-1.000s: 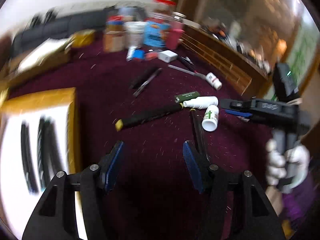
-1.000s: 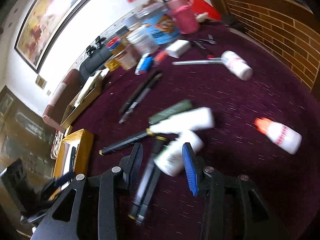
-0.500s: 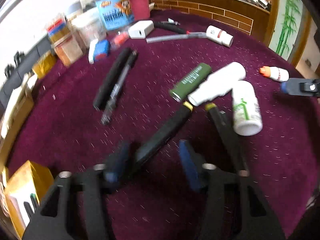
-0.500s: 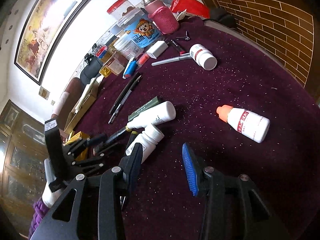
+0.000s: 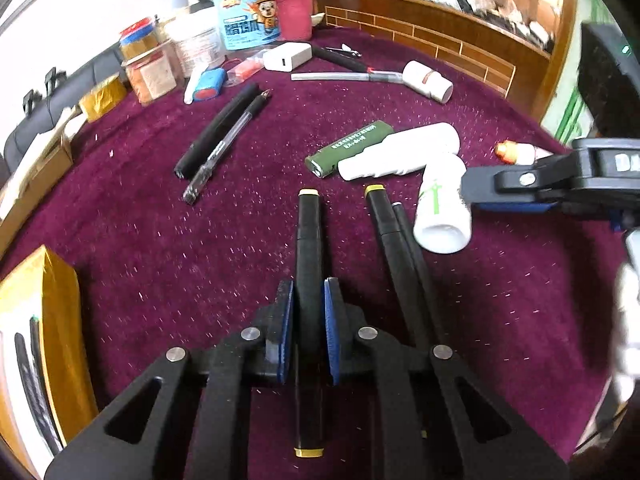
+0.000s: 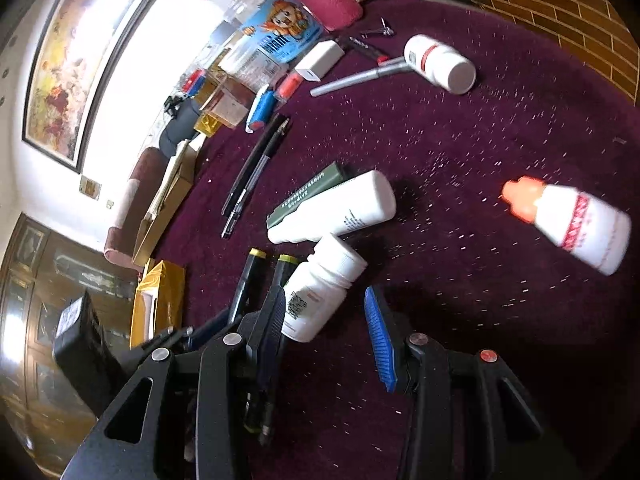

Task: Organize rigid objects
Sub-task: 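Grasp the white pill bottle with the right gripper while the left gripper grasps two black markers, then carry the pill bottle and markers into the box and open both grippers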

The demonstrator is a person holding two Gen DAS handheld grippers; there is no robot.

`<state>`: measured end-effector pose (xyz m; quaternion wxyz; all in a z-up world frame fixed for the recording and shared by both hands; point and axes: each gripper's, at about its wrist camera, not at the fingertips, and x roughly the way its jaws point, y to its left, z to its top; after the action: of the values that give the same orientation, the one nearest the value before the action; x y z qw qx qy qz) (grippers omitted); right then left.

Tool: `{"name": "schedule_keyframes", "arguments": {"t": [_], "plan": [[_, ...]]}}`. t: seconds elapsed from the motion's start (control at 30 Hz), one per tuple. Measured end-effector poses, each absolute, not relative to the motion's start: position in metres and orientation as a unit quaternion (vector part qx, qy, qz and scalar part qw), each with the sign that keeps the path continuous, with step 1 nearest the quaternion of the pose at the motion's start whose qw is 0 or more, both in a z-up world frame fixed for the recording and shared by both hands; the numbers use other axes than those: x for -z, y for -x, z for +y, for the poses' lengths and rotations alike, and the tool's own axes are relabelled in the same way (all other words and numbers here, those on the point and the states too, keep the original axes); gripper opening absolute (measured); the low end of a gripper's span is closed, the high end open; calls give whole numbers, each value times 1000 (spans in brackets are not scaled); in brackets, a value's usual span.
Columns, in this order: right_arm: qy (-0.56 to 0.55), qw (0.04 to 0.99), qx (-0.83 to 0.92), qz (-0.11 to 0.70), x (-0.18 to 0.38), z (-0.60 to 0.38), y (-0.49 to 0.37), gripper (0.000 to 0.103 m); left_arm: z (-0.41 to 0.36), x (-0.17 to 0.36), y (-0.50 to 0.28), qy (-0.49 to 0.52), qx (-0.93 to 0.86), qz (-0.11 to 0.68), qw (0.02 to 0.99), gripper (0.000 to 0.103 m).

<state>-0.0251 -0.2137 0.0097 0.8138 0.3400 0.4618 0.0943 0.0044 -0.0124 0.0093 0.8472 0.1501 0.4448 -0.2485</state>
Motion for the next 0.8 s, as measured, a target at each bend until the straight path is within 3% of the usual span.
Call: {"name": "schedule_keyframes", "arguments": {"t": [0.27,0.33,0.4,0.8], "plan": [[-321,817,-54,476,-9,-191,3,36,24,-19,16,-48,263,446,854,12],[-315,819,-58,476,-8,-189,1,30,38,-28,21,-21,268,439,857,12],[-322,817,-64,474,-7,-193,2,30,53,-37,28,4,272,431,861,12],[-322,817,-174,446,-61,-144,25,30,221,-72,47,112,173,403,892,12]]}}
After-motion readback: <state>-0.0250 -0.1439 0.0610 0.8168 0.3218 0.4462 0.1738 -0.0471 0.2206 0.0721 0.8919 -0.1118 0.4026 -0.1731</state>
